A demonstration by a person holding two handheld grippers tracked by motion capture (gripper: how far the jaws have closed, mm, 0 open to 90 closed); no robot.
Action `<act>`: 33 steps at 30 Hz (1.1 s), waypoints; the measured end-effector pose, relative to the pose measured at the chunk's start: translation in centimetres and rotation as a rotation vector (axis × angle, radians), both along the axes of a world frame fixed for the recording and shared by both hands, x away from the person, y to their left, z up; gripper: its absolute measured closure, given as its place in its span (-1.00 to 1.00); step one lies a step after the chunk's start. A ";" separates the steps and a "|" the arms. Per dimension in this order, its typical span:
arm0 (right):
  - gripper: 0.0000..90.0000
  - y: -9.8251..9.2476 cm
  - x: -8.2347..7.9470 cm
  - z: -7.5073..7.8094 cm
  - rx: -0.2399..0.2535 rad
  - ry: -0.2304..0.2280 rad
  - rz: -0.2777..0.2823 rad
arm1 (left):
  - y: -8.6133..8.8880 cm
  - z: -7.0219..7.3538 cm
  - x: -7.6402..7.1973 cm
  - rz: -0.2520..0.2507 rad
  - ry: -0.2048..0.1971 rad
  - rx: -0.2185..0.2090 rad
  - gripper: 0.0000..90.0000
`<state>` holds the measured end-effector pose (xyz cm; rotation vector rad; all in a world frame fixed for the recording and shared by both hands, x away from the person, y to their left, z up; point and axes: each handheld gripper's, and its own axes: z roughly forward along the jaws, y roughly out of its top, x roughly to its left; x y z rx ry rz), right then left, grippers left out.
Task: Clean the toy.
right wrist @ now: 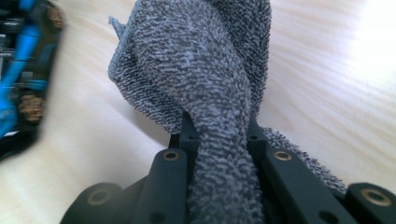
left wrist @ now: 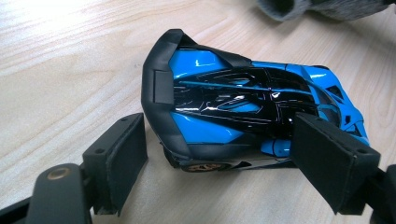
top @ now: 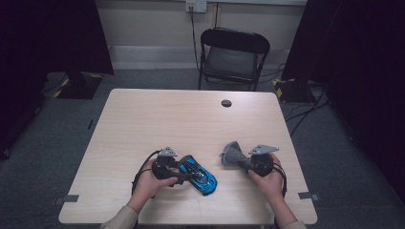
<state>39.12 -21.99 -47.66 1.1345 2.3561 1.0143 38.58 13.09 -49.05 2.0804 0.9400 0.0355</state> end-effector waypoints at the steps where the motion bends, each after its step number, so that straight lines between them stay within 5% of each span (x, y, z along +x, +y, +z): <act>1: 0.72 0.0 -0.2 0.3 0.004 -0.004 0.013 | 0.0 0.0 0.0 0.000 0.000 0.000 -0.58; 20: 0.72 0.7 -6.5 3.4 0.094 -0.032 0.268 | 0.0 0.0 -0.1 0.009 0.002 0.000 -0.58; 26: 0.71 2.3 -8.6 3.1 0.077 -0.022 0.361 | 0.0 0.1 -0.1 0.012 -0.011 0.009 -0.58; 33: 0.71 4.6 -9.1 1.4 0.030 0.016 0.427 | 0.3 0.1 0.0 0.026 -0.012 0.010 -0.55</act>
